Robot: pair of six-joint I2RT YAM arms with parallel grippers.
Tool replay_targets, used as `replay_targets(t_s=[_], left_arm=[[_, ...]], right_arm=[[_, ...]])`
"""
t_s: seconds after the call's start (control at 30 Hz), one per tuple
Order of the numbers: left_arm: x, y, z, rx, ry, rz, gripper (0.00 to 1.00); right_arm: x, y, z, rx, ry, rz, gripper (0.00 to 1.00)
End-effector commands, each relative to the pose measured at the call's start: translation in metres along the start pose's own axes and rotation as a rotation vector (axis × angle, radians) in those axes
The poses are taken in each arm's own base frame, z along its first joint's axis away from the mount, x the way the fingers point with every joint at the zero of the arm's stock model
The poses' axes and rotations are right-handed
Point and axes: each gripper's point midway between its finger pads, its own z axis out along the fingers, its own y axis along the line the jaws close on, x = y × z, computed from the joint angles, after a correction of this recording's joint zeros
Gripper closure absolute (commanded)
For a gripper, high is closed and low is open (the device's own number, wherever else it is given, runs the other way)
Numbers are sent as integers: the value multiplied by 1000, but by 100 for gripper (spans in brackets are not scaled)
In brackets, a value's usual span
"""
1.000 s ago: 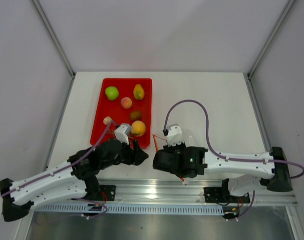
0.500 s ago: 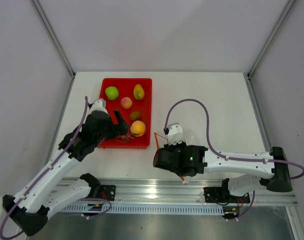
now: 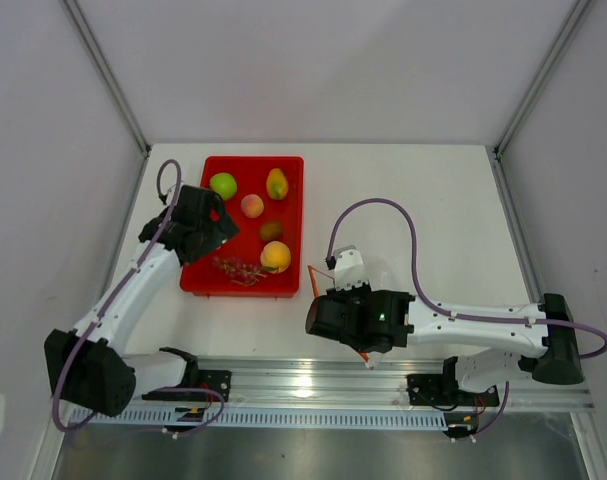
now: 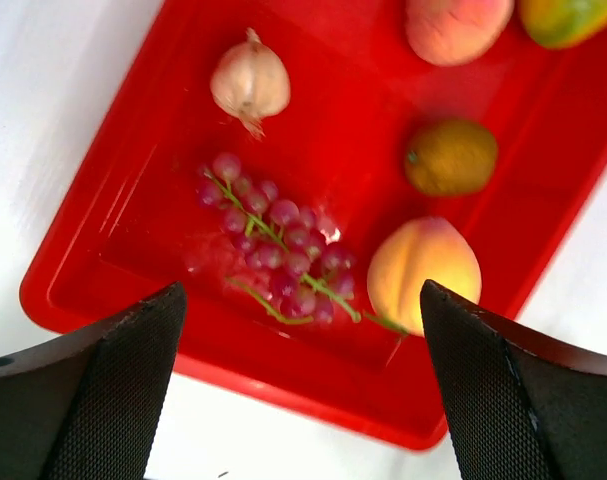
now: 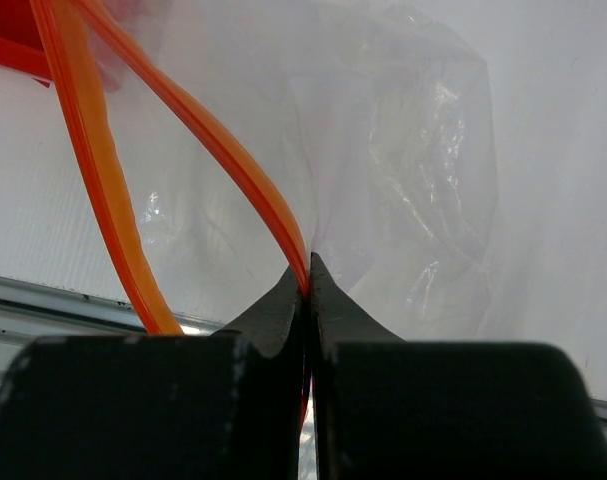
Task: Place the food in the zip-top bag and seal the zipper
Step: Pick up the fake vegetable from the bin.
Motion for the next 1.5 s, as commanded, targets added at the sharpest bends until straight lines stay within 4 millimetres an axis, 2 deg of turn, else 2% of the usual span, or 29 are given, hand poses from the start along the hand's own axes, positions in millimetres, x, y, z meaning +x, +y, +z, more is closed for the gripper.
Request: replay_targets(t_s=[0.0,0.03,0.17,0.27,0.4,0.7,1.0,1.47], left_arm=[[-19,1,6,-76,-24,-119,1],[-23,2,8,-101,-26,-134,0],[-18,7,31,-210,18,-184,1],[-16,11,40,-257,16,-249,1],[-7,26,53,-386,16,-388,0],[-7,36,77,-474,-9,-497,1],[-7,28,110,-494,21,-579,0],[-17,21,135,-522,14,-639,1]], right_arm=[[-12,1,-3,-6,-31,32,100],[-12,1,-3,-6,-31,32,100],[-10,0,-2,-12,-31,35,100],[-9,-1,-2,-12,-28,35,100],[-10,-3,-3,-11,-30,29,100],[-7,-12,-1,-7,-26,24,100],[-8,-14,4,-30,-15,14,100],[-2,-9,10,-65,11,-1,100]])
